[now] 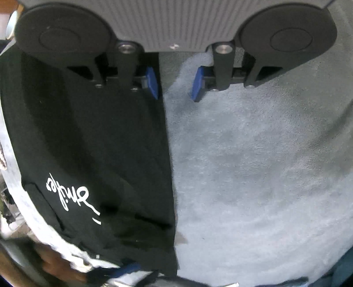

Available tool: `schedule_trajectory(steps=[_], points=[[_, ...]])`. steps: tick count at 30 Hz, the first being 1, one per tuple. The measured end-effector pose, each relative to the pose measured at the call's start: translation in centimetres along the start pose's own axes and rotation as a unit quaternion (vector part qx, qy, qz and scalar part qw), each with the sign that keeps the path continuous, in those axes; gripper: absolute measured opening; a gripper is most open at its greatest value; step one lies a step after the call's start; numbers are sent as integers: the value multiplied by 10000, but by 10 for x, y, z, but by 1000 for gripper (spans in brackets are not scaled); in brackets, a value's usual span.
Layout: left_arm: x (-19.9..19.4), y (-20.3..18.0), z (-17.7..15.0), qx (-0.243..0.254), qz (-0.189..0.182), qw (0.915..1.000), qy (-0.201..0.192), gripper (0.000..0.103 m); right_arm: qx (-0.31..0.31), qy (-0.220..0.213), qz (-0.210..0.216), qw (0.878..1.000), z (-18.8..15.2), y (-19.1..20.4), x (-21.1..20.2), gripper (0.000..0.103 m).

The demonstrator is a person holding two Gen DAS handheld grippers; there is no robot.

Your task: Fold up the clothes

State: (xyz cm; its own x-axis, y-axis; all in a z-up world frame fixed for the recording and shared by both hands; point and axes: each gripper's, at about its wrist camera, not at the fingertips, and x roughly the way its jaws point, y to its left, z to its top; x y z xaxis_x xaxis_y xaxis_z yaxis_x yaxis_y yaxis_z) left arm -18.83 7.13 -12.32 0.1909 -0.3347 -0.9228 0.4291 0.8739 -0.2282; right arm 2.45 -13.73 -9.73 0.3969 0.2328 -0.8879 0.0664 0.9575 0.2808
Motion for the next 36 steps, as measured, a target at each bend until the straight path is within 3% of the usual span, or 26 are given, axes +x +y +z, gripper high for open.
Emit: schedule_trajectory(steps=[6,9,13,18,23,29,36], points=[[-14,0,-33,-125,-443,9989,49,28,-92,210,-653,9976,39,28,47,53],[-16,-4,-50,-95,-567,9982,158,28,-210,389,-1074,9932,38,38,65,54],[-18,0,-72,-522,-800,9945,431,24,-324,514,-1391,9884,23,44,73,54],[-17,-4,-89,-475,-751,9953,376,4,-535,500,-1596,9845,12,47,73,47],[-27,-13,-96,-205,-754,9969,92,2,-423,395,-1589,9856,14,37,65,8],[-58,-33,-102,304,-1027,9938,-304,2,37,126,-1097,9939,19,12,30,6],[-86,-82,-89,879,-1534,9825,-590,2,294,-309,-726,9964,29,-13,-14,5]])
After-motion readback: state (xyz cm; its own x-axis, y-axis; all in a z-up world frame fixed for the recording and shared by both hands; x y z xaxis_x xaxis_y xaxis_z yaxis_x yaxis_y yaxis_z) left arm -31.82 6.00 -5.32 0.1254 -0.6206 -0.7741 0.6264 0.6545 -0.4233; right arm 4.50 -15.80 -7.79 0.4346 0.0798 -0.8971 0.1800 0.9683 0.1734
